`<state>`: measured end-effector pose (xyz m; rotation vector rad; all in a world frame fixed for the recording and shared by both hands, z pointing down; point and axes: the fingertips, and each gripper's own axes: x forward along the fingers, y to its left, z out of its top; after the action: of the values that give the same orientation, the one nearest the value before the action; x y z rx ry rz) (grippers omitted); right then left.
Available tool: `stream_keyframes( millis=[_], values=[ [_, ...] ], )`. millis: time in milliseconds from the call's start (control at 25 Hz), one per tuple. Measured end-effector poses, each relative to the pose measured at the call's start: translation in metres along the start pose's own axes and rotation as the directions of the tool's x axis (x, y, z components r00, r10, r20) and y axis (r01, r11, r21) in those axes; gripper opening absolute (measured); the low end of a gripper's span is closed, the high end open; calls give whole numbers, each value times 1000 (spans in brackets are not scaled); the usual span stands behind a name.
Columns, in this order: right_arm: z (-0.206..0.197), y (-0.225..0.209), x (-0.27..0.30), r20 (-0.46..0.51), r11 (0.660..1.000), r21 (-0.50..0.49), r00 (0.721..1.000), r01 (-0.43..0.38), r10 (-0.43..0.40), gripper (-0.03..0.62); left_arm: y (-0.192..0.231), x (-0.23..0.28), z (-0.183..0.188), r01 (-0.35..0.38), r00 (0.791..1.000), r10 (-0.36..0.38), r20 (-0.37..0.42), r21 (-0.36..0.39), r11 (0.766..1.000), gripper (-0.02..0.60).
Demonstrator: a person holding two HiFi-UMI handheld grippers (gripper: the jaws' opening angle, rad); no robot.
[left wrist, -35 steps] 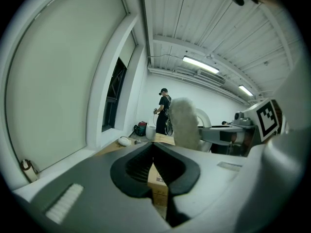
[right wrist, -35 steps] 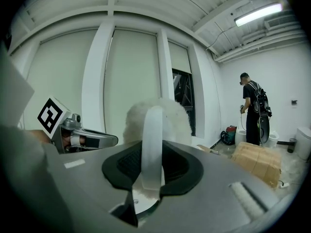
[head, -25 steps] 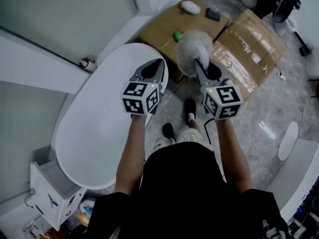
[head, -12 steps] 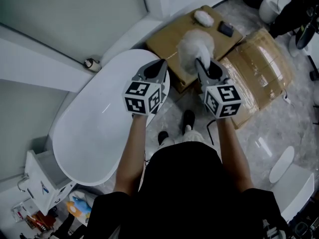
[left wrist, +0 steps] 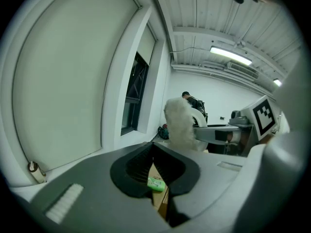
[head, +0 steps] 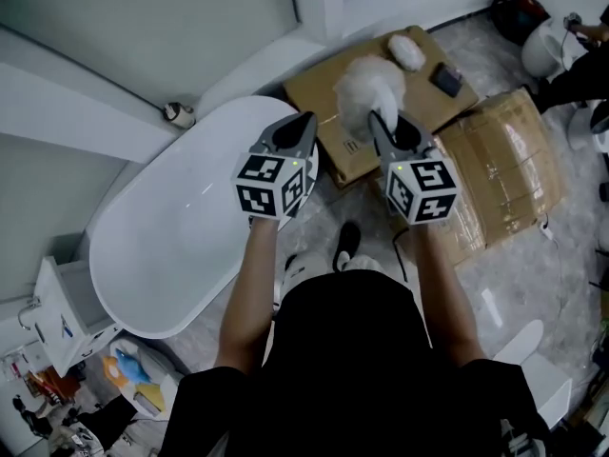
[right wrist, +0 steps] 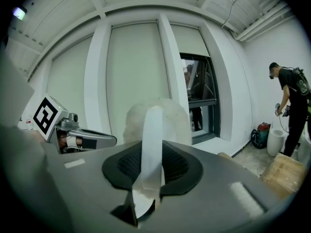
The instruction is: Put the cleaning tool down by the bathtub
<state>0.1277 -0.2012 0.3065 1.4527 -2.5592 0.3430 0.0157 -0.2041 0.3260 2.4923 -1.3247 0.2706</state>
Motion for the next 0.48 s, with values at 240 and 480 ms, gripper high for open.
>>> stream_keyframes(
  millis=[240, 480],
  values=[
    [-24, -10, 14, -61, 999, 14, 997, -43, 44, 91, -3, 8, -15, -41, 999, 40, -22, -27, 999, -3],
    [-50, -5, 33, -137, 996, 40, 987, -76, 81, 91, 5, 8, -36, -71, 996, 67, -64, -56, 996, -3]
  ],
)
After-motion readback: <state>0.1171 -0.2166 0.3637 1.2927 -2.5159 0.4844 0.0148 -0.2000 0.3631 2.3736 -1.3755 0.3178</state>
